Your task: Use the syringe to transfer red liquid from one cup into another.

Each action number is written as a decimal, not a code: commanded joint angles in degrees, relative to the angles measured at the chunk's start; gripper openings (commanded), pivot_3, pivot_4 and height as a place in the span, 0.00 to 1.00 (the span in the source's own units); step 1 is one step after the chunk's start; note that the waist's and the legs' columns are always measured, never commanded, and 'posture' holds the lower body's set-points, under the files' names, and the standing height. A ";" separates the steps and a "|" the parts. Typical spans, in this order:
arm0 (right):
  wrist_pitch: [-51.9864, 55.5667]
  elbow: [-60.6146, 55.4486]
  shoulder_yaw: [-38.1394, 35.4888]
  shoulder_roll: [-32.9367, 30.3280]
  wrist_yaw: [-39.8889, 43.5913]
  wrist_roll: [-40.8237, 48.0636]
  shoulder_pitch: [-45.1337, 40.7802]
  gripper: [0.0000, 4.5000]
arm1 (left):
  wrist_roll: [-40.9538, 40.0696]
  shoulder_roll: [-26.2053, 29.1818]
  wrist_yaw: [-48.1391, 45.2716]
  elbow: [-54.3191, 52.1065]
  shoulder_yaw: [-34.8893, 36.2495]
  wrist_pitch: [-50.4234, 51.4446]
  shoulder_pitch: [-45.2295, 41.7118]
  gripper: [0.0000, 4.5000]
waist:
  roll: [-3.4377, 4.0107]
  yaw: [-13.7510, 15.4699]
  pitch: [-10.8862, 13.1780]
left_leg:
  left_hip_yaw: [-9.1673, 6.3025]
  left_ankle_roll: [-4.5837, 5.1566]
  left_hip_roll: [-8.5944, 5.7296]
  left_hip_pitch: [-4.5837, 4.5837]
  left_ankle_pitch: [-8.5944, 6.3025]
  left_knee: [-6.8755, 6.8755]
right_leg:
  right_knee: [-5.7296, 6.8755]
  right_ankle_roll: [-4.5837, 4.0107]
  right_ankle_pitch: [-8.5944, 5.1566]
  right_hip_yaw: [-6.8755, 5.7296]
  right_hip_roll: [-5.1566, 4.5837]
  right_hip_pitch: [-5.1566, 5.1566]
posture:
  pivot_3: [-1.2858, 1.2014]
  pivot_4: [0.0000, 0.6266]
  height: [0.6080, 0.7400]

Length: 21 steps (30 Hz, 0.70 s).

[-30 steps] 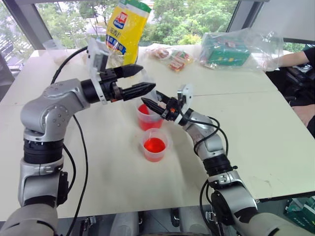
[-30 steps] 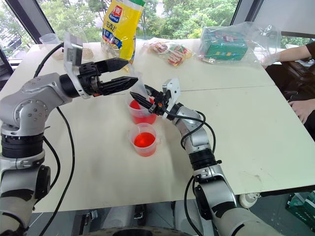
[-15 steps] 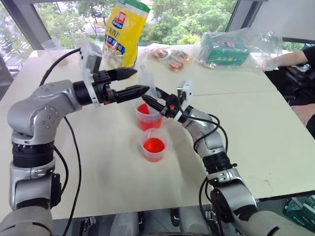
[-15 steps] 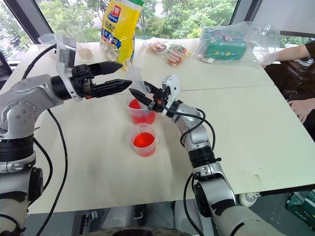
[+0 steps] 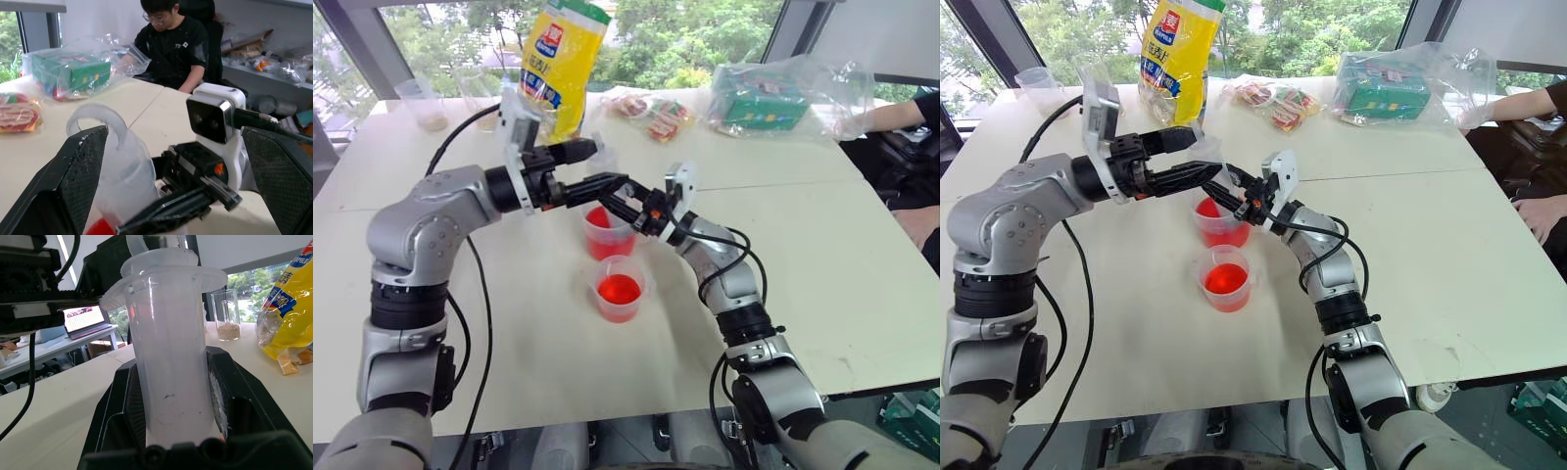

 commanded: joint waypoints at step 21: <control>3.49 -5.78 1.34 0.40 1.93 1.69 1.52 0.31 | 1.42 -1.57 2.39 2.70 3.85 -2.35 -6.89 0.01 | 0.00 0.05 0.00 | -0.02 0.00 0.00 -0.01 0.00 0.00 | 0.00 0.00 0.00 0.00 -0.01 0.00 | 0.52 0.24 1.00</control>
